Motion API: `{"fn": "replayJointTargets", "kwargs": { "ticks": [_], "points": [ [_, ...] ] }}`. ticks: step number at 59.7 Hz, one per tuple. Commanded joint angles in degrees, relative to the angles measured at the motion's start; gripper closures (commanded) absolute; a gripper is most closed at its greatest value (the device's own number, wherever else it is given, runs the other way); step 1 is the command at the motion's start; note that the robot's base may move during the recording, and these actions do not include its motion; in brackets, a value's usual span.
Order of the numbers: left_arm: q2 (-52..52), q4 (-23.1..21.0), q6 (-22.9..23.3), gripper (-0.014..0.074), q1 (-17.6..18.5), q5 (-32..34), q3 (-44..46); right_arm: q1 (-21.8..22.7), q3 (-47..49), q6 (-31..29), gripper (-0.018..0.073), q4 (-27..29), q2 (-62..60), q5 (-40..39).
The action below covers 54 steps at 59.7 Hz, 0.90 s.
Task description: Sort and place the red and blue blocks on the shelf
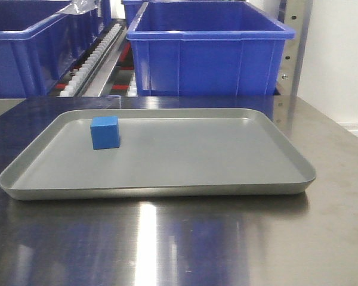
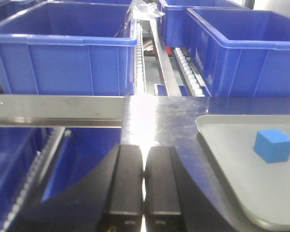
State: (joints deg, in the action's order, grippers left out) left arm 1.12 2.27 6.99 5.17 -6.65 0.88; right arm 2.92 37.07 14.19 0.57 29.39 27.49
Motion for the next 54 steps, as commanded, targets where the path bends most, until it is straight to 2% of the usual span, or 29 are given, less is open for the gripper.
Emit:
{"fn": "replayJointTargets", "kwargs": {
  "ticks": [1, 5, 8, 16, 24, 36, 39, 41, 44, 46, 49, 54],
  "points": [
    [6.7, -1.8, -0.2, 0.0458, 1.1, 2.0, 8.6, 0.3, 1.6, -0.4, 0.05, -0.6, 0.1, -5.2],
    [14.1, -1.6, -0.4, 0.0458, 2.6, -3.1, 16.3, 0.3, 1.6, -0.4, 0.05, -0.6, 0.1, -5.2],
    [22.2, -0.1, -0.4, 0.0458, 4.1, -10.9, 25.1, 0.3, 1.6, -0.4, 0.05, -0.6, 0.1, -5.2],
    [38.2, 2.0, -0.4, 0.0458, 6.6, -24.0, 42.4, 0.3, 1.6, -0.4, 0.05, -0.6, 0.1, -5.2],
    [47.0, 3.2, -0.5, 0.0458, 8.3, -29.8, 51.9, 0.3, 1.6, -0.4, 0.05, -0.6, 0.1, -5.2],
    [51.3, 3.3, -0.5, 0.0458, 8.6, -29.6, 55.9, 0.3, 1.6, -0.4, 0.05, -0.6, 0.1, -5.2],
    [51.4, 3.7, -0.5, 0.0458, 8.6, -26.1, 55.9, 0.3, 1.6, -0.4, 0.05, -0.6, 0.1, -5.2],
    [51.9, 3.8, -0.5, 0.0458, 8.6, -20.4, 55.9, 0.3, 1.6, -0.4, 0.05, -0.6, 0.1, -5.2],
    [52.0, 3.8, -0.5, 0.0458, 8.6, -15.4, 55.9, 0.3, 1.6, -0.4, 0.05, -0.6, 0.1, -5.2],
    [52.0, 3.8, -0.5, 0.0458, 8.6, -14.1, 55.9, 0.3, 1.6, -0.4, 0.05, -0.6, 0.1, -5.2],
    [52.0, 3.8, -0.5, 0.0458, 8.6, -13.6, 55.9, 0.3, 1.6, -0.4, 0.05, -0.6, 0.1, -5.2],
    [52.0, 3.8, -0.5, 0.0458, 8.6, -16.8, 55.9, 0.3, 1.6, -0.4, 0.05, -0.6, 0.1, -5.2]
  ]
}}
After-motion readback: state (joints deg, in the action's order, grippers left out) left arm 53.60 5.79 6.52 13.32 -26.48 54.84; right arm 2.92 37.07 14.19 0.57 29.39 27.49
